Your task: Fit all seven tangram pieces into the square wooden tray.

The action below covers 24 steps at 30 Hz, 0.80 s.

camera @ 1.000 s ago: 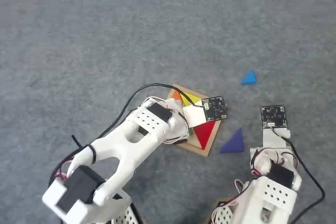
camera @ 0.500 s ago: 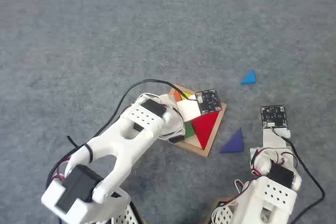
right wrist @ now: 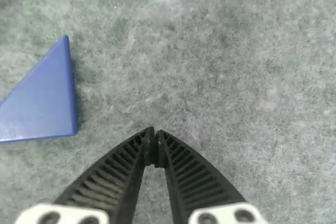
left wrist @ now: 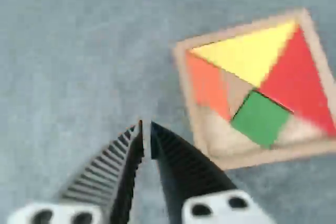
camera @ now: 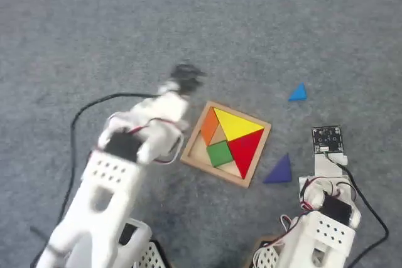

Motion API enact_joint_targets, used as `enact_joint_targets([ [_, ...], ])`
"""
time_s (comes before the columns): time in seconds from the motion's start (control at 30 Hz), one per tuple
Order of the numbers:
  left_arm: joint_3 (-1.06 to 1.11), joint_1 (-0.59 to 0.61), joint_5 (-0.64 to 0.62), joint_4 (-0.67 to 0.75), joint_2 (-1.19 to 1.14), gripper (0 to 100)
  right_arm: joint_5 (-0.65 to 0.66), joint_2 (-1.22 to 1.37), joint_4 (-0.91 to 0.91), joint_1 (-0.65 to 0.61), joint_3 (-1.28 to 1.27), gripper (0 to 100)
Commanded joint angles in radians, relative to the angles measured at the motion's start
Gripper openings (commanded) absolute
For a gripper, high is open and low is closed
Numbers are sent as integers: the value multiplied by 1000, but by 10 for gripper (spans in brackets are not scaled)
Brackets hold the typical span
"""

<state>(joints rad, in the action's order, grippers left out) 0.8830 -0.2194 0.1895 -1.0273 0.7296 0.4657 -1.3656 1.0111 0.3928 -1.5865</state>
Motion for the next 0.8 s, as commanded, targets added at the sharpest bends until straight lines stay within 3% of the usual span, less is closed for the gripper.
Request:
enact_joint_targets([
  [0.0, 154, 152, -167, -8, 219, 17, 11, -16, -16, -13, 6, 13],
  [0.23, 509, 342, -173, 161, 470, 18, 100, -5, -1, -10, 60, 41],
  [0.47, 794, 430, -173, 367, 775, 19, 104, 5, 222, -41, 359, 97],
  [0.63, 808, 431, -173, 227, 976, 19, 98, 219, 280, -219, 470, 101],
  [0.77, 800, 427, -173, 12, 1086, 19, 2, 503, 243, -325, 582, 98],
])
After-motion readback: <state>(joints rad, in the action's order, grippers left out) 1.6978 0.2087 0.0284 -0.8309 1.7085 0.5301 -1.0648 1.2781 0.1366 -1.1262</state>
